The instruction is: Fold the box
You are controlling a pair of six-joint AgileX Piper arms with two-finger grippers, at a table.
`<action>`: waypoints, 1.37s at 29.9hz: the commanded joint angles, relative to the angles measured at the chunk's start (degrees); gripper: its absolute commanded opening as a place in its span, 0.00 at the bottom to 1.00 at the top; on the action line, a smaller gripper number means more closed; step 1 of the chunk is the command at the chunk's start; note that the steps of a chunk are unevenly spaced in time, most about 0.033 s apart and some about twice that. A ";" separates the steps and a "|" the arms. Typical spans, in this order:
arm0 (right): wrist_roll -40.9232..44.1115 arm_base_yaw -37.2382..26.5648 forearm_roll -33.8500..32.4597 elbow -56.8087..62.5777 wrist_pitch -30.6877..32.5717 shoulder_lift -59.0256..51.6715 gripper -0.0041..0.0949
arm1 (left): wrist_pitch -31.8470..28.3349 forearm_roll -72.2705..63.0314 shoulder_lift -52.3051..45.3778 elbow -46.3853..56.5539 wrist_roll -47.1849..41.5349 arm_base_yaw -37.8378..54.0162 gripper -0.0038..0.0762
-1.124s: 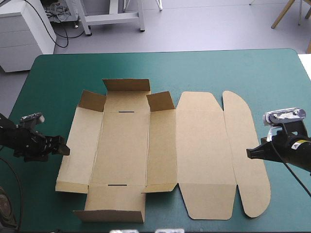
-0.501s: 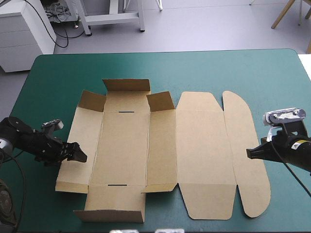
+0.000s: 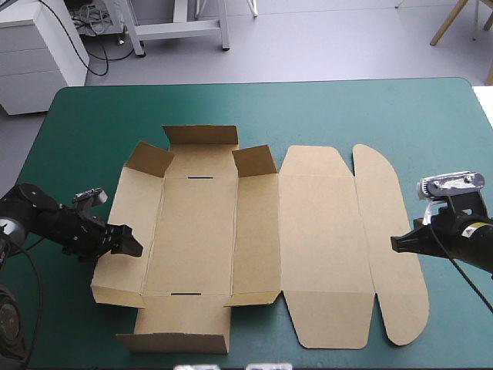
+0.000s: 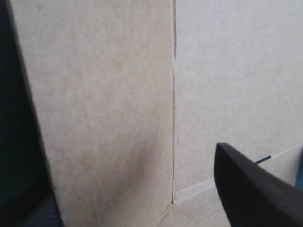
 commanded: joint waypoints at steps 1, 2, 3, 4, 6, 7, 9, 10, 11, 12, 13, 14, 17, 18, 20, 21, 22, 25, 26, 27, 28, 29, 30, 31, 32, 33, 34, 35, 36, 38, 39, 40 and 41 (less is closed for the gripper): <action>-0.41 -0.36 1.12 -1.30 -2.89 -0.51 0.03 | 5.77 -1.66 -1.59 -0.93 -0.78 -0.51 0.58; -0.41 -0.36 1.12 -1.30 -2.89 -0.51 0.03 | 5.77 -1.81 -1.59 -0.93 -0.78 -0.51 0.55; -0.41 -0.36 1.12 -1.30 -2.89 -0.51 0.03 | 5.77 -1.92 -1.59 -0.93 -0.78 -0.51 0.53; -0.41 -0.36 1.12 -1.30 -2.89 -0.51 0.03 | 5.77 -1.92 -1.59 -0.93 -0.78 -0.51 0.49; -0.41 -0.36 1.12 -1.30 -2.89 -0.51 0.03 | 5.77 -1.92 -1.59 -0.93 -0.78 -0.51 0.46; -0.41 -0.36 1.12 -1.30 -2.89 -0.51 0.03 | 5.77 -1.92 -1.59 -0.93 -0.78 -0.51 0.44; -0.41 -0.36 1.12 -1.30 -2.89 -0.51 0.03 | 5.77 -1.92 -1.59 -0.93 -0.78 -0.51 0.44; -0.41 -0.36 1.12 -1.30 -2.89 -0.51 0.03 | 5.77 -2.02 -1.59 -0.93 -0.78 -0.51 0.43; -0.41 -0.36 1.12 -1.30 -2.89 -0.51 0.03 | 5.77 -2.03 -1.59 -0.93 -0.78 -0.51 0.44; -0.41 -0.36 1.12 -1.30 -2.89 -0.51 0.03 | 5.77 -2.03 -1.59 -0.93 -0.78 -0.51 0.43; -0.41 -0.36 1.12 -1.30 -2.89 -0.51 0.03 | 5.77 -2.03 -1.59 -0.93 -0.78 -0.51 0.43; -0.41 -0.36 1.12 -1.30 -2.89 -0.51 0.03 | 5.77 -2.03 -1.59 -0.93 -0.87 -0.51 0.43; -0.41 -0.36 1.12 -1.30 -2.89 -0.51 0.03 | 5.77 -2.03 -1.47 -0.93 -1.25 -0.51 0.42; -0.41 -0.36 1.12 -1.30 -2.89 -0.51 0.03 | 5.77 -2.03 -1.31 -0.93 -1.56 -0.51 0.40; -0.41 -0.36 1.12 -1.30 -2.89 -0.51 0.03 | 5.77 -2.03 -0.96 -0.55 -1.65 -0.51 0.34; -0.41 -0.36 1.12 -1.30 -2.89 -0.51 0.03 | 5.64 -2.10 -0.79 -0.29 -1.65 -0.51 0.30; -0.41 -0.36 1.12 -1.30 -2.89 -0.51 0.03 | 5.64 -1.87 -0.51 -0.17 -1.65 -0.51 0.26; -0.41 -0.36 1.12 -1.30 -2.89 -0.51 0.03 | 4.59 -1.78 -0.26 -0.16 -1.55 -0.51 0.11; -0.41 -0.36 1.12 -1.30 -2.89 -0.51 0.03 | 4.26 -1.78 -0.26 -0.16 -1.55 -0.51 0.07; -0.41 -0.36 1.12 -1.30 -2.89 -0.51 0.03 | 4.01 -2.02 -0.26 -0.16 -1.42 -0.51 0.04; -0.41 -0.36 1.12 -1.30 -2.89 -0.51 0.03 | 3.84 -2.30 -0.26 -0.16 -1.42 -0.51 0.04; -0.41 -0.36 1.12 -1.30 -2.89 -0.51 0.03 | 3.76 -2.43 -0.26 -0.16 -1.14 -0.51 0.04; -0.41 -0.36 1.12 -1.30 -2.89 -0.51 0.03 | 3.76 -2.66 -0.26 -0.16 -0.49 -0.51 0.04; -0.41 -0.36 1.12 -1.30 -2.89 -0.51 0.03 | 3.76 -2.97 -0.26 -0.16 0.05 -0.51 0.04; -0.41 -0.36 1.12 -1.30 -2.89 -0.51 0.03 | 4.06 -2.94 -0.26 -0.16 0.31 -0.51 0.04; -0.41 -0.36 1.12 -1.30 -2.89 -0.51 0.03 | 4.25 -2.94 -0.26 -0.16 0.92 -0.51 0.04; -0.41 -0.36 1.12 -1.30 -2.89 -0.51 0.03 | 4.36 -2.94 -0.53 -0.16 1.25 -0.51 0.04; -0.41 -0.36 1.12 -1.30 -2.89 -0.51 0.03 | 4.36 -2.94 -0.78 -0.16 1.21 -0.51 0.04; -0.41 -0.36 1.12 -1.30 -2.89 -0.51 0.03 | 4.23 -2.84 -1.20 -0.16 1.20 -0.51 0.04; -0.41 -0.36 1.21 -1.30 -2.89 -0.51 0.03 | 3.84 -2.38 -1.90 -0.90 1.53 -0.60 0.04; -0.41 -0.36 1.21 -1.30 -2.89 -0.51 0.03 | 3.84 -2.26 -2.26 -1.65 2.12 -0.99 0.04; -0.41 -0.36 1.47 -1.30 -3.00 -0.51 0.03 | 3.84 -1.82 -2.61 -2.75 2.23 -1.48 0.04; -0.41 -0.36 2.02 -1.30 -3.37 -0.51 0.03 | 3.84 -1.38 -3.04 -4.04 2.23 -2.27 0.04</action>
